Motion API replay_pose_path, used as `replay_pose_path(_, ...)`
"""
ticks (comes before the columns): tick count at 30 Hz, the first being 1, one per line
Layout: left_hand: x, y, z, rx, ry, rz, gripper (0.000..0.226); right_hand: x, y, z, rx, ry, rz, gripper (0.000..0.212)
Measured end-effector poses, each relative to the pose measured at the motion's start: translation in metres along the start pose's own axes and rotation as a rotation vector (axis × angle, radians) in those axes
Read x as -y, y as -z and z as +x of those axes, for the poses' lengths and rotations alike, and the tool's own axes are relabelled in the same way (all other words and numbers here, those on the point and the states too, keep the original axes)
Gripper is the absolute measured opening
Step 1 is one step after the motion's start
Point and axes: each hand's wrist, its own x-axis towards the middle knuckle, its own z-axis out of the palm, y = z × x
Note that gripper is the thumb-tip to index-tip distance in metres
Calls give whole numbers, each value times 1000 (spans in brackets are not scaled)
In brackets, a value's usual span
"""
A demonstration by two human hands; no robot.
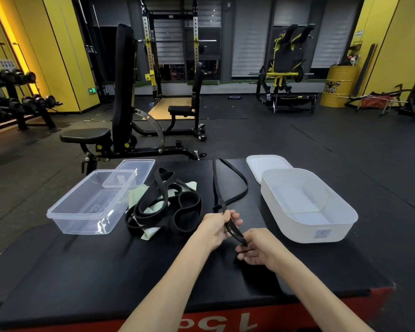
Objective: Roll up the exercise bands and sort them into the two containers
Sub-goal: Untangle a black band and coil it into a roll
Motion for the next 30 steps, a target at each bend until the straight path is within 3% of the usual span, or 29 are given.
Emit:
replay_pose_path(5,-1,-1,1,26,7,-36,24,0,0,5,-14,-16,123,16)
replay_pose_path(13,2,3,4,-6,-47,-56,20,-14,-1,1,-94,329,-278,11)
replay_pose_path(16,3,6,6,-1,-67,-32,19,-17,-1,-1,-71,414,-263,2)
replay_pose_path(23,5,12,6,7,-140,25,18,-21,3,1,6,526,-321,16)
replay_pose_path(26,8,20,7,-46,-168,223,18,-22,6,0,-91,597,-470,7)
replay_pose_path(30,10,43,3,-54,-215,611,25,-27,13,3,-210,739,-672,9)
